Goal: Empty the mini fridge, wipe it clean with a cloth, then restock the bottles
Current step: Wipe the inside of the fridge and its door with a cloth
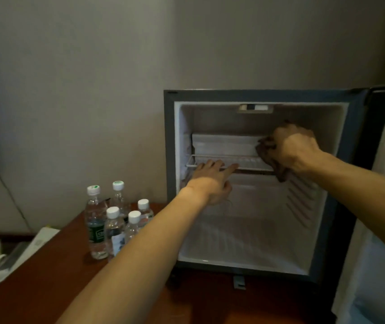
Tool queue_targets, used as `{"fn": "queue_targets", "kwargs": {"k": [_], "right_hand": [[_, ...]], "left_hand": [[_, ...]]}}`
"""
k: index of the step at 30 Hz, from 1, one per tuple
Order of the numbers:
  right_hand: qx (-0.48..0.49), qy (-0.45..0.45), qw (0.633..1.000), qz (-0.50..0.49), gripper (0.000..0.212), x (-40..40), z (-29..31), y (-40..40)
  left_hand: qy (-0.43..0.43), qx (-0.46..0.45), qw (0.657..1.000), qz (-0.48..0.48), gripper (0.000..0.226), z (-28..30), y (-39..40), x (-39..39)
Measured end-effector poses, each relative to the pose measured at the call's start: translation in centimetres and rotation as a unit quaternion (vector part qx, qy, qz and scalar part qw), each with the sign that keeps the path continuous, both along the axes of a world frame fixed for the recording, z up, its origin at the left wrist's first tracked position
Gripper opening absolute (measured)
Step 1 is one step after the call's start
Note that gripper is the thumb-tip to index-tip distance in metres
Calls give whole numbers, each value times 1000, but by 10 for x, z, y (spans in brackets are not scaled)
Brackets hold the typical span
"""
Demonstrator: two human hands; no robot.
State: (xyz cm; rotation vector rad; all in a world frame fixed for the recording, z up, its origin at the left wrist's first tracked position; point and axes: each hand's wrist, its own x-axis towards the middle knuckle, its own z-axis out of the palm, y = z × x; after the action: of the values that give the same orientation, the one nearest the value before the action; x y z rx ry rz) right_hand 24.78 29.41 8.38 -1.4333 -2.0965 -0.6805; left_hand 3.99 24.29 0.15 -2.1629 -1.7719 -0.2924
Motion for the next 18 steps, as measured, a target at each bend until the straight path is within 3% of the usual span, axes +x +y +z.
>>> {"fn": "queue_targets", "kwargs": {"k": [3,10,18], "right_hand": [[4,55,997,59,38,-14,0,0],[22,165,974,153,21,-67,-15,31],[-3,203,963,177,29,-133,-18,52]], "left_hand": [[26,-29,999,7,66,14,-7,3],[44,50,996,59,59,28,-22,-29],[-39,27,998,47,67,-2,-7,-30]]}}
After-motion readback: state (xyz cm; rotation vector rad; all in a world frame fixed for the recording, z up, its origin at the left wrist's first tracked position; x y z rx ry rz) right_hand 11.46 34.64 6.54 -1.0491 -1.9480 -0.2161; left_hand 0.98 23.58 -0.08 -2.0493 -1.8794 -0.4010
